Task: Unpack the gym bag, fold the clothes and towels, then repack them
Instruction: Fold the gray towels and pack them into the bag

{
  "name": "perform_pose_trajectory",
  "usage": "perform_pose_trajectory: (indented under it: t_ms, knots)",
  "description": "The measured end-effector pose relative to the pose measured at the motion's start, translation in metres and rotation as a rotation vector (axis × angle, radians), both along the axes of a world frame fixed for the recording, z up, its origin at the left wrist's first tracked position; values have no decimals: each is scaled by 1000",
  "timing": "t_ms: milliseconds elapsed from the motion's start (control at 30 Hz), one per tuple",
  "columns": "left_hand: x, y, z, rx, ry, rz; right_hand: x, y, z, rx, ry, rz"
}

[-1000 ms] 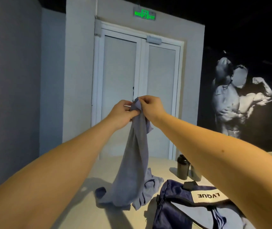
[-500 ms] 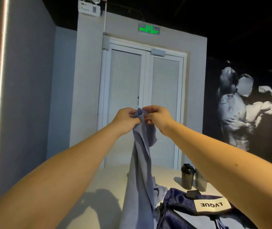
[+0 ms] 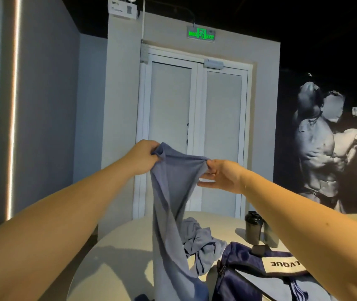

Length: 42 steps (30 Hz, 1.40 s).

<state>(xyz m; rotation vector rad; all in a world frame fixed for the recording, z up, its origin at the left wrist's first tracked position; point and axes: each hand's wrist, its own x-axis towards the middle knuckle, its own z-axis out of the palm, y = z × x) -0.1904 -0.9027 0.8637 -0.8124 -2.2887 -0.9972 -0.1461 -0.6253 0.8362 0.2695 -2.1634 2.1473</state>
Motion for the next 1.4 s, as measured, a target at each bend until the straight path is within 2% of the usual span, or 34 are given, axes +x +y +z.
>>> perform_pose_trajectory:
  t_ms: [133, 233, 333, 467, 533, 600, 767, 900, 1133, 1400]
  knots:
    - [-4, -18, -19, -230, -9, 175, 0, -11, -1, -43, 25, -83]
    - [-4, -38, -23, -209, -131, 255, 3, -16, 2, -81, 44, -175]
    - [6, -54, -11, 11, -209, 248, 15, -20, 13, -89, 53, -225]
    - [26, -52, 26, 517, -302, 127, 34, -35, 39, -130, 121, -160]
    - [36, -50, 49, 707, -281, 38, 47, -44, 56, -189, 169, -134]
    - [46, -48, 70, 795, -174, 13, 59, -50, 75, -282, 217, -111]
    - [73, -51, 112, 796, 143, 149, 82, -60, 116, -429, 315, -64]
    - [77, -46, 127, 781, 241, 188, 82, -64, 132, -409, 353, -76]
    - [19, -47, 92, 667, 103, 247, 14, -56, 106, -372, 245, -171]
    - [-93, -37, -6, 535, -80, 326, -97, -52, 25, -357, 81, -298]
